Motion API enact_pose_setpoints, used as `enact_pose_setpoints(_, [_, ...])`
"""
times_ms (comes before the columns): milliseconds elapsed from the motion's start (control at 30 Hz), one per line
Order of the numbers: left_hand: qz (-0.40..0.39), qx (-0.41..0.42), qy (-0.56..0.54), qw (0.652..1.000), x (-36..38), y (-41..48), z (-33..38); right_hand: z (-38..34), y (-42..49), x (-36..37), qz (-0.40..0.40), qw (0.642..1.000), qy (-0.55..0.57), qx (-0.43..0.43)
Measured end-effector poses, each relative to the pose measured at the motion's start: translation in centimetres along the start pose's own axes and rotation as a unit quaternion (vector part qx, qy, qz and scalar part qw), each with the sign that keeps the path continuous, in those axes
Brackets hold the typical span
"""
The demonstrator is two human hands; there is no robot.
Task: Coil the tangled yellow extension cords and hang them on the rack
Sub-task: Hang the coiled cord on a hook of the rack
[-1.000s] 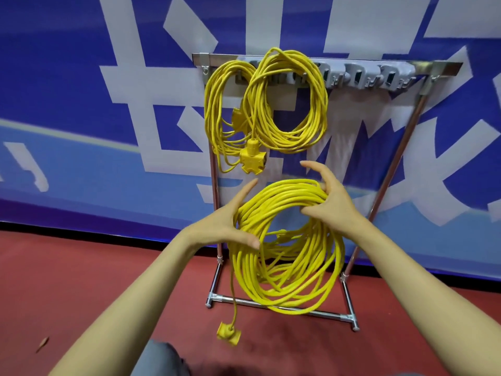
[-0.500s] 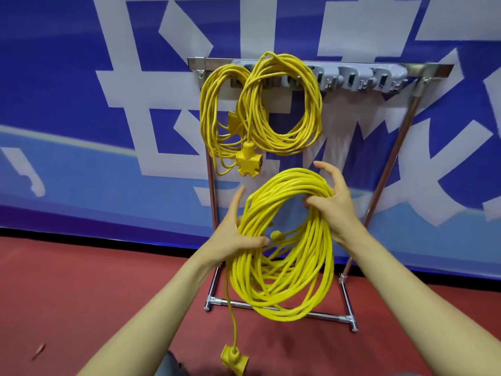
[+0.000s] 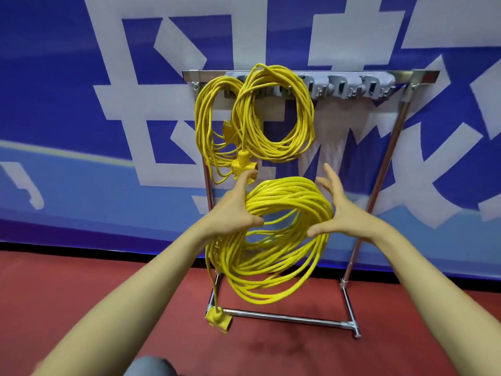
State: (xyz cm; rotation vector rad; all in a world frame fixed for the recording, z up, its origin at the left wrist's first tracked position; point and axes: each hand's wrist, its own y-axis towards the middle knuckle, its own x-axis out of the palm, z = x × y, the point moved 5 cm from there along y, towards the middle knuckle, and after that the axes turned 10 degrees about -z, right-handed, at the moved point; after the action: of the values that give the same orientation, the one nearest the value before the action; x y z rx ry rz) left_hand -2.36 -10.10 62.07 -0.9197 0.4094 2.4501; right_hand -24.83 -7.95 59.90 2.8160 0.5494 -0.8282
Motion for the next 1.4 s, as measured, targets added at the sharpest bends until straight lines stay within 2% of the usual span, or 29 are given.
enact_pose_setpoints(67, [-0.013, 0.011, 0.064, 0.998, 0.1, 0.7, 1.1, -2.6, -0.2, -0.6, 0.032, 0.995, -0.08, -0.047])
enact_pose_setpoints(133, [-0.032, 0.022, 0.126, 0.991, 0.5, 1.3, 2.1, -4.9, 0.1, -0.6, 0.054, 0.973, -0.209, -0.078])
enact_pose_setpoints(200, [-0.043, 0.028, 0.166, 0.985, 0.8, 1.8, 2.8, -6.0, 0.6, 0.0, 0.021, 0.951, -0.304, -0.062])
enact_pose_setpoints(267, [-0.053, 0.039, 0.192, 0.979, 0.8, 2.1, 3.7, -6.3, 0.9, 1.1, 0.007, 0.939, -0.343, -0.029])
enact_pose_setpoints(400, [-0.049, 0.067, 0.23, 0.97, 0.4, 3.0, 5.3, -6.2, 0.7, 0.8, 0.108, 0.937, -0.333, 0.01])
enact_pose_setpoints(567, [-0.034, 0.078, 0.214, 0.973, -0.3, 3.2, 6.8, -7.5, -0.4, -0.6, 0.175, 0.945, -0.276, -0.026])
enact_pose_setpoints(733, [-0.038, 0.115, 0.277, 0.953, -1.3, 3.4, 8.4, -8.5, -0.7, -2.5, 0.201, 0.948, -0.243, -0.045])
enact_pose_setpoints(900, [-0.067, 0.117, 0.169, 0.976, -1.3, 2.2, 6.4, -8.5, -1.2, -3.7, 0.195, 0.949, -0.246, -0.032])
enact_pose_setpoints(1000, [-0.065, 0.11, 0.044, 0.991, -0.6, 1.2, 3.5, -8.4, -1.8, -4.6, 0.201, 0.951, -0.234, -0.03])
enact_pose_setpoints(1100, [-0.069, 0.104, -0.066, 0.99, 0.5, 0.5, 1.7, -8.5, -2.0, -5.2, 0.196, 0.956, -0.214, -0.037])
enact_pose_setpoints(1200, [-0.051, 0.108, -0.086, 0.989, 1.2, 0.5, 1.5, -8.6, -2.0, -5.2, 0.176, 0.965, -0.184, -0.057])
enact_pose_setpoints(1400, [-0.006, 0.155, -0.122, 0.98, 0.6, 1.5, 2.1, -8.7, -2.8, -4.8, 0.132, 0.98, -0.033, -0.146])
